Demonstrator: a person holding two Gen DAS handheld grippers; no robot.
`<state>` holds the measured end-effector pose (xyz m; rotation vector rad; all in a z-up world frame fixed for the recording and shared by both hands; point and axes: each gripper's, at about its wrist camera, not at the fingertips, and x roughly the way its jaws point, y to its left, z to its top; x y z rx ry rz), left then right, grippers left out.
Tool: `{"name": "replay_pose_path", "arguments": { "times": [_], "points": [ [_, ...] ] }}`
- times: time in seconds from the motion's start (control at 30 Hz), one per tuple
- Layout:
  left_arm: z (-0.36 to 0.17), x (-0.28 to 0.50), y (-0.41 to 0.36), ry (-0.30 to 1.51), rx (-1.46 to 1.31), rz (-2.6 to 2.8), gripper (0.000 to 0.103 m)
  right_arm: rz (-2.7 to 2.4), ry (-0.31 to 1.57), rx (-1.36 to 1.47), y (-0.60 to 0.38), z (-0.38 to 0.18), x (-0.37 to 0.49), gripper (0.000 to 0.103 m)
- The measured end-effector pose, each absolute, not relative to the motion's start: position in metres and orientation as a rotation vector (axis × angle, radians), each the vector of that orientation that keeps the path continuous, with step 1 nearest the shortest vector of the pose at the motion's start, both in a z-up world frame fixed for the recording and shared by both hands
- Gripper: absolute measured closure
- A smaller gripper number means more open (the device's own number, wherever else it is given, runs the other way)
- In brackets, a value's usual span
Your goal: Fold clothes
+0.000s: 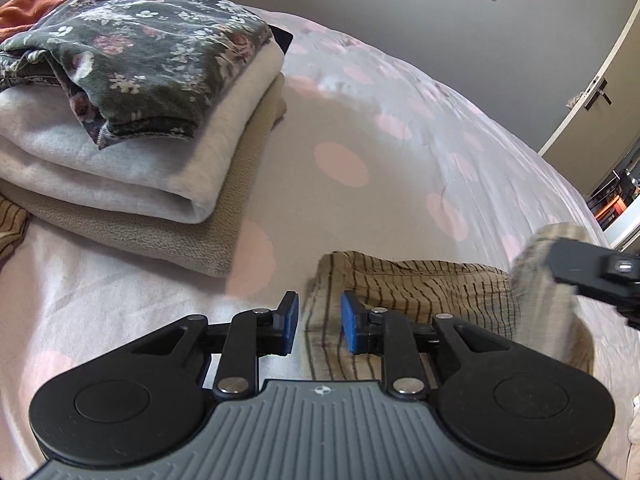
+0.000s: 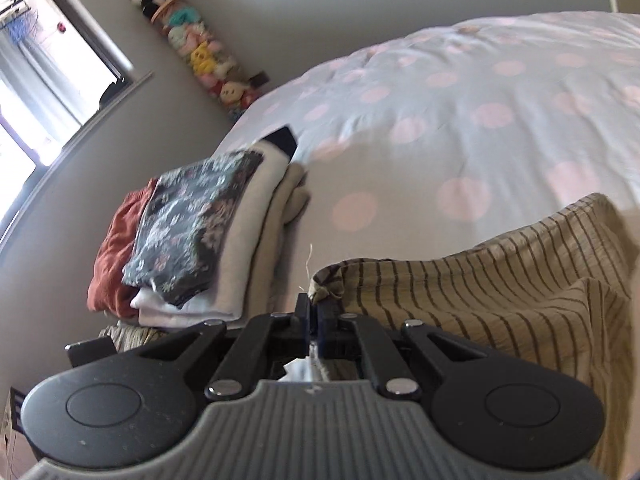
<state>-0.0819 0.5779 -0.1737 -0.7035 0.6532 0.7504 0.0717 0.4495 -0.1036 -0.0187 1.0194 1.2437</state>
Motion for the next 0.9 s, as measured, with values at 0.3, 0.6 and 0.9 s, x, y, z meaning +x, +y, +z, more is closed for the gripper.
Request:
{"name": "replay_pose_path", "arguments": {
  "times": [0.3, 0.6, 0.9],
  "points": [
    [-0.191, -0.081, 0.59, 0.668, -0.732, 0.739, 0.083, 1.221, 1.127, -0.1, 0.511, -0.16, 0.059, 0.099],
    [-0.195, -0.082, 0.592, 0.656, -0.77, 0.695, 0.083, 1.194, 1.147, -0.124, 0.527, -0.186, 0.066, 0.087],
    [-0.189, -0.09, 0.592, 0.611, -0.835, 0.642, 0.061, 1.178, 1.018, -0.096, 0.48, -0.145, 0.09, 0.073]
  ]
}}
